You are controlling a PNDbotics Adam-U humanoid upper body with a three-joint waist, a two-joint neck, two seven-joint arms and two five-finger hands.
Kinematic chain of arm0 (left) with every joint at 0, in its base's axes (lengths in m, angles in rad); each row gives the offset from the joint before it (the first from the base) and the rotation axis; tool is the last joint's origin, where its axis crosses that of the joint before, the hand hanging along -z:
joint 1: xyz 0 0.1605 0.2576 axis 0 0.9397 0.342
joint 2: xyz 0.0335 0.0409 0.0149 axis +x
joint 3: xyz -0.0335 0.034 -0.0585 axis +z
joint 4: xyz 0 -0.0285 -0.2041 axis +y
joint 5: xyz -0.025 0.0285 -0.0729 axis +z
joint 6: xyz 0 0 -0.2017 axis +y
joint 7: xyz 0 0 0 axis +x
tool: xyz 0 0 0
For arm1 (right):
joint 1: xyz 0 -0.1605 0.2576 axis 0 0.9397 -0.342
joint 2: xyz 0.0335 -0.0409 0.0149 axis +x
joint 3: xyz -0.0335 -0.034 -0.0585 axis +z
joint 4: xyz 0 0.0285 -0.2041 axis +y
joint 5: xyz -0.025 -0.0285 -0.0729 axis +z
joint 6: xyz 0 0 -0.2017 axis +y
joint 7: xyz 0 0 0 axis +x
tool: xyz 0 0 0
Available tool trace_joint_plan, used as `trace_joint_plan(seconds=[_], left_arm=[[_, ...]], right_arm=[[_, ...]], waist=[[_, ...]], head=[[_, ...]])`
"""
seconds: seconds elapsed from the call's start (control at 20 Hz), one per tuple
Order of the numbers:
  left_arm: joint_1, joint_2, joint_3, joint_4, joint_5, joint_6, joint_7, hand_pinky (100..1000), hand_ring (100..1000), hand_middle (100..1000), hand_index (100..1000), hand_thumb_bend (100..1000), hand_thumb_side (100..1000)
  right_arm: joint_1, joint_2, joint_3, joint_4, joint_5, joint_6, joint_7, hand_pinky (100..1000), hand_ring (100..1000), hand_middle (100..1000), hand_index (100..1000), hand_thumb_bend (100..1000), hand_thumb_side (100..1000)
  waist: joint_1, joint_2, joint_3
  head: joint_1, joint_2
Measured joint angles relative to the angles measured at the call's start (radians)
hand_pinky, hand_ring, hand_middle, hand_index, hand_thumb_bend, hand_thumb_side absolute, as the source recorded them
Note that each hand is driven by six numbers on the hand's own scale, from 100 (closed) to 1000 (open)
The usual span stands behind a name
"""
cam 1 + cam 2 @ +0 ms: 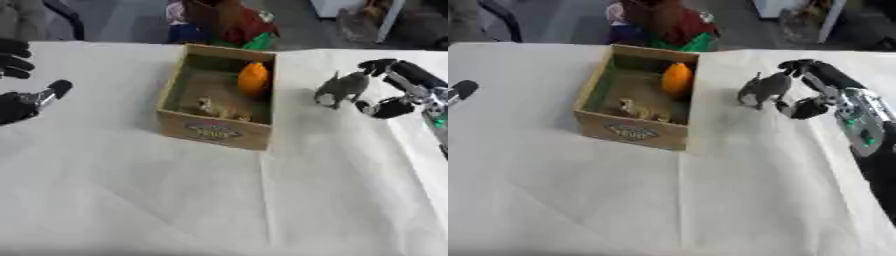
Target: Pick up objects on the table and place them in the box.
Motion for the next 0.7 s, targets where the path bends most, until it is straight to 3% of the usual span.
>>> trace_joint_plan(seconds=[0.35,0.7], left_arm=[[0.001,0.0,0.0,0.0,0.0,0.0,-0.009,620,600,586,687,702,100],[0.001,0.0,0.0,0.0,0.0,-0.001,-0.02,620,599,585,688,700,100]], right_arm=[[-0.019,-0.007,-0.001,-0.013,0.006,0.009,0.007,767,832,788,932,331,100],[-0.033,-0.001,-0.023,0.066,0.04,0.013,0.004,767,832,787,931,332,100]], waist=[[-0.002,0.0,0.009],[0.004,0.0,0.026]], head=[[0.0,0.0],[0.001,0.0]])
